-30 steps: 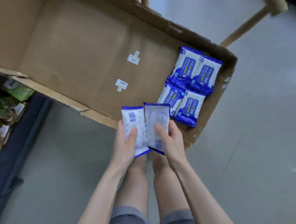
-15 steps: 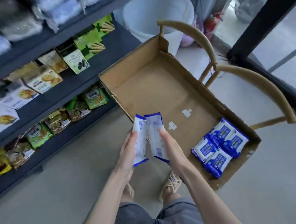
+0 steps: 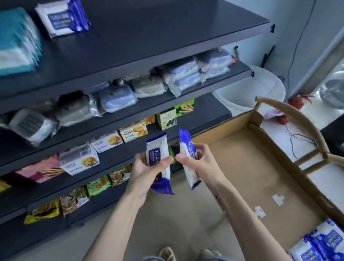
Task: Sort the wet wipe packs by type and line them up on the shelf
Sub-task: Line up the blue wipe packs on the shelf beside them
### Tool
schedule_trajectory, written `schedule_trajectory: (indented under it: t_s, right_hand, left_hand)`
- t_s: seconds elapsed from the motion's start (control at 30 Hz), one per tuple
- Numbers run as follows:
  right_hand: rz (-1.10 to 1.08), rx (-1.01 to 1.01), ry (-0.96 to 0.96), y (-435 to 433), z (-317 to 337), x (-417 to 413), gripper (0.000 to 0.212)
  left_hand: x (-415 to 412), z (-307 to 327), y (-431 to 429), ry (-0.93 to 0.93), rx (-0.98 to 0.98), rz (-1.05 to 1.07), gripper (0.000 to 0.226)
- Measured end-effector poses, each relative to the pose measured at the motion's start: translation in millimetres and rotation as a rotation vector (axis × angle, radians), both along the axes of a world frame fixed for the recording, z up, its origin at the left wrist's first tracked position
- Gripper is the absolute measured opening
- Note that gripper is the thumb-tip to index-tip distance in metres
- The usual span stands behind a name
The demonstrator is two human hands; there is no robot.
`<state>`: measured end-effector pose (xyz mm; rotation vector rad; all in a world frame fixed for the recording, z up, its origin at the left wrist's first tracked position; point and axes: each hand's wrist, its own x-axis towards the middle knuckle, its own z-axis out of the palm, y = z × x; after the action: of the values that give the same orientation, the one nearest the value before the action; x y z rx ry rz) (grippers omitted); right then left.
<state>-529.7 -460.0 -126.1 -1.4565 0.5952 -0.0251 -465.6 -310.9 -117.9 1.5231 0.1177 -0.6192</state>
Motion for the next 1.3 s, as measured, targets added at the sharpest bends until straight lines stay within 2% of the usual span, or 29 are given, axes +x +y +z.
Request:
schedule_trajectory:
  t_s: [0.07, 0.13, 0.23, 0.3, 0.4, 0.5, 0.6, 0.7, 0.8, 0.87, 0.93, 1.03, 1.17, 1.3]
  right_hand:
    - [0.045, -0.03, -0.064, 9, 12, 28, 0.08]
    - [0.069, -0.039, -0.095, 16, 26, 55, 0.078]
    - [0.09, 0.049, -0.141, 19, 49, 97, 0.039]
    - [0.106, 0.063, -0.142, 19, 63, 125, 0.026]
    - [0.07, 0.058, -0.2, 15, 80, 171, 0.008]
    - [0.048, 0.083, -0.264, 8, 102, 221, 0.008]
    - [0.035, 0.067, -0.373, -1, 118, 270, 0.011]
    - [0.056, 0.012, -0.449, -6, 130, 313, 0.01]
    - [0.062, 0.037, -0.507, -11, 142, 358, 0.026]
    - [0.092, 0.053, -0.532, -14, 147, 384, 0.038]
    - [0.131, 0.043, -0.533, -14, 147, 404, 0.041]
    - [0.163, 0.029, -0.504, -12, 144, 432, 0.03]
    - [0.096, 0.005, -0.453, -2, 140, 471, 0.014]
    - [0.086, -0.043, -0.457, 9, 137, 502, 0.015]
  left_hand:
    - [24, 14, 10, -0.1, 0.005, 0.033, 0.072]
    - [47, 26, 17, -0.182, -0.031, 0.058, 0.06]
    - [84, 40, 25, -0.199, -0.082, 0.1, 0.031]
    - [109, 49, 31, -0.203, -0.121, 0.135, 0.012]
    - [150, 67, 36, -0.262, -0.127, 0.226, 0.014]
    - [194, 86, 41, -0.38, -0.138, 0.291, 0.01]
    - [238, 104, 45, -0.47, -0.136, 0.355, 0.019]
    - [280, 122, 48, -0.562, -0.034, 0.353, 0.035]
    - [320, 143, 46, -0.629, 0.019, 0.305, 0.052]
    - [345, 154, 45, -0.637, 0.052, 0.267, 0.05]
    - [371, 160, 47, -0.647, 0.12, 0.252, 0.035]
    - [408, 167, 55, -0.719, 0.333, 0.236, 0.013]
    - [453, 178, 60, -0.778, 0.624, 0.135, 0.024]
    - [493, 185, 67, -0.778, 0.848, -0.023, 0.031]
